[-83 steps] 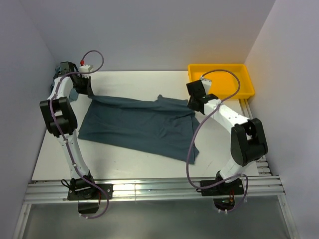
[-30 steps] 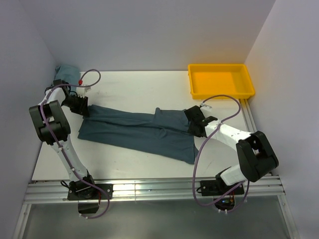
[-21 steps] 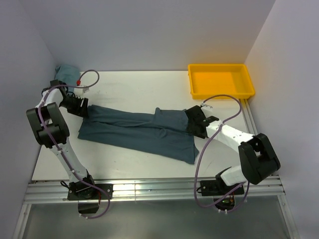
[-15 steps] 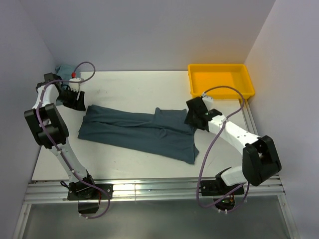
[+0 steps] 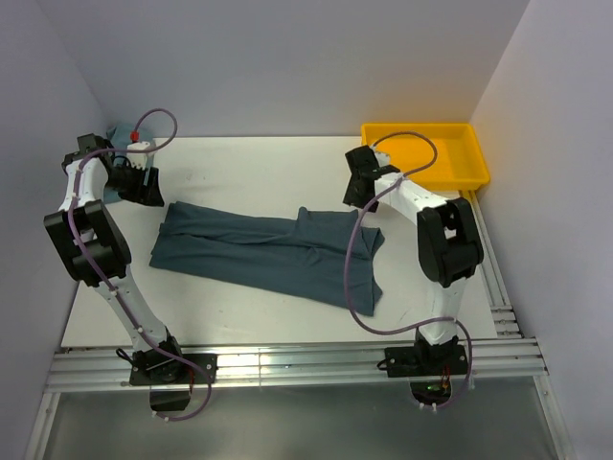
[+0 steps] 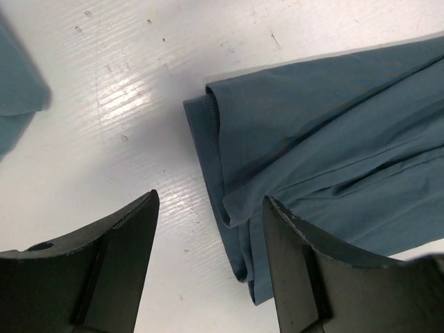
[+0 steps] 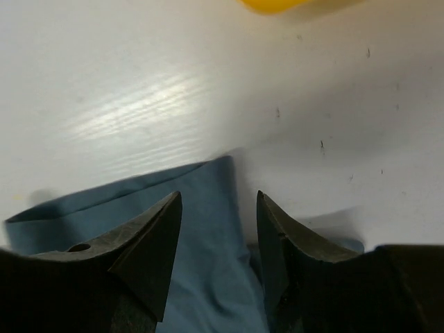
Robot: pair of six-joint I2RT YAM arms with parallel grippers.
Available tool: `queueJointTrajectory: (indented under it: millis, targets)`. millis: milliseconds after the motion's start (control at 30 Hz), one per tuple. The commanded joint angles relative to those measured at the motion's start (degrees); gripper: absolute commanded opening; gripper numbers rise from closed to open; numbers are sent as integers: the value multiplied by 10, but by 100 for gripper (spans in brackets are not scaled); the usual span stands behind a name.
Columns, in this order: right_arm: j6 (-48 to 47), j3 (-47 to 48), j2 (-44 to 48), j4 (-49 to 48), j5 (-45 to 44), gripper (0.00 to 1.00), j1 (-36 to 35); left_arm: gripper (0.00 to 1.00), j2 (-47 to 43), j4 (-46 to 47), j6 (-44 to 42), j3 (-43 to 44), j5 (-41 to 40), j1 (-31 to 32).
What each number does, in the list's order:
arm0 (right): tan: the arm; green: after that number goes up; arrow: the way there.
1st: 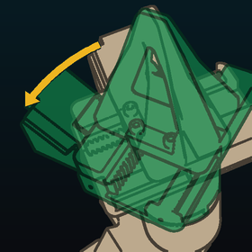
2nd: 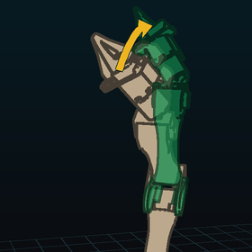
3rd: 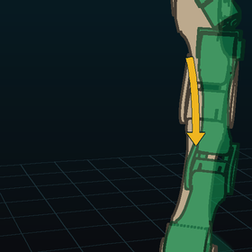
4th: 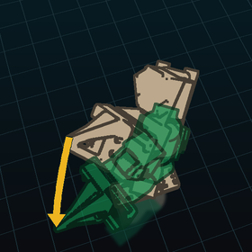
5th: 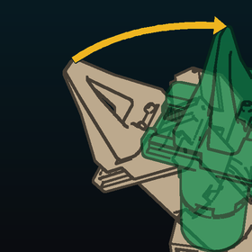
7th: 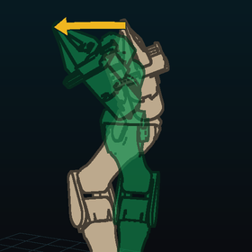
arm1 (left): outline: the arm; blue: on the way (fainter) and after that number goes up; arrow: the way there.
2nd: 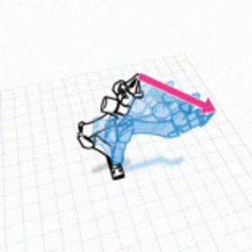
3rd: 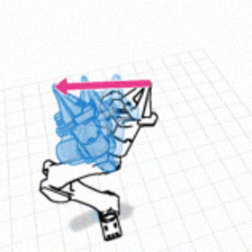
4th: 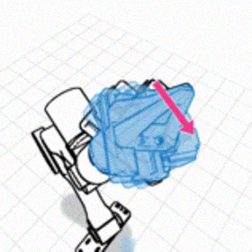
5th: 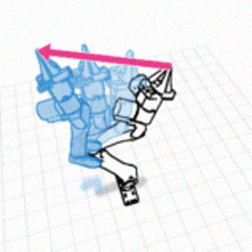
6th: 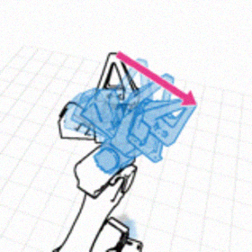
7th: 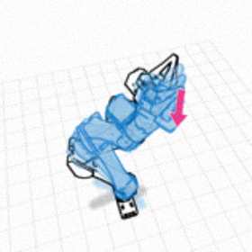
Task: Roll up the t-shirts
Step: Fold the tshirt
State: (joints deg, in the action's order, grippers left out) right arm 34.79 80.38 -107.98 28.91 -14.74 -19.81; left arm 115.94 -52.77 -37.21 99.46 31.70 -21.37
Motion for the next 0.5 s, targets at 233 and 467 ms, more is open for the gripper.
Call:
queueJointTrajectory:
  millis: [233,467]
  targets:
    - [-24,29,-57,12,31,53,13,66,-29,-14,11,29,32,-1]
    - [-23,32,-77,3,48,31,20,65,-30,-12,12,22,29,-2]
